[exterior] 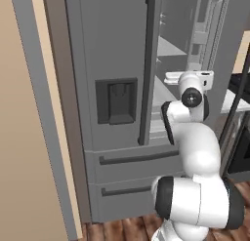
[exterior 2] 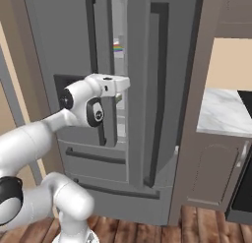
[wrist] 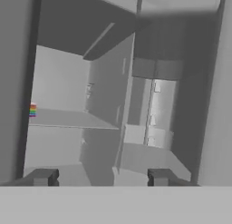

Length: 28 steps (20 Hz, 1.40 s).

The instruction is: Take the cakes from the fridge and place them on the empty tray on the dining counter.

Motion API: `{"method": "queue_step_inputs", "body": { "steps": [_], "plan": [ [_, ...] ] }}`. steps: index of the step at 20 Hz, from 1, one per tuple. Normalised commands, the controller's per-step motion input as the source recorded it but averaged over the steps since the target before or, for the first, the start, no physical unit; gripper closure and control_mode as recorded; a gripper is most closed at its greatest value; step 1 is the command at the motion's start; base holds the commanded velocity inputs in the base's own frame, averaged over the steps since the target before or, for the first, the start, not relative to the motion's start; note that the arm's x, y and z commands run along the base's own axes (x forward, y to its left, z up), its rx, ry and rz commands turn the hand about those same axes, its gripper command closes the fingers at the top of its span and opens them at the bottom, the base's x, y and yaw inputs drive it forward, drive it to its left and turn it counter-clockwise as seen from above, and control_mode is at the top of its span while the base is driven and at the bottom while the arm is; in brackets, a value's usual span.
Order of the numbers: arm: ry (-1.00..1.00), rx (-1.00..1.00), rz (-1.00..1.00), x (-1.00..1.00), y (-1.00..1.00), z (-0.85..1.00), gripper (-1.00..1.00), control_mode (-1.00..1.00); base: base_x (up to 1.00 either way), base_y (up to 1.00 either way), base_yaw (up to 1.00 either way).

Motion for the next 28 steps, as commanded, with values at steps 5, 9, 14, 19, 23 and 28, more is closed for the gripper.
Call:
{"method": "queue_step_inputs", "body": {
  "steps": [5, 9, 14, 19, 23, 28],
  "plan": [
    [0.0, 0.12, -0.12, -0.09, -0.86, -0.05, -1.0, -1.0, 0.0, 0.0, 0.0],
    [0.0, 0.25, -0.27, -0.71, -1.0, -0.04, -1.0, -1.0, 0.0, 0.0, 0.0],
    [0.0, 0.27, -0.19, -0.7, -1.0, -0.06, -1.0, -1.0, 0.0, 0.0, 0.0],
    [0.0, 0.36, -0.13, -0.57, -1.0, 0.0, -1.0, -1.0, 0.0, 0.0, 0.0],
    [0.0, 0.34, -0.11, -0.32, -1.0, -0.03, -1.0, -1.0, 0.0, 0.0, 0.0],
    [0.05, 0.21, -0.03, -0.04, -0.68, -0.05, -1.0, -1.0, 0.0, 0.0, 0.0]
  ]
}}
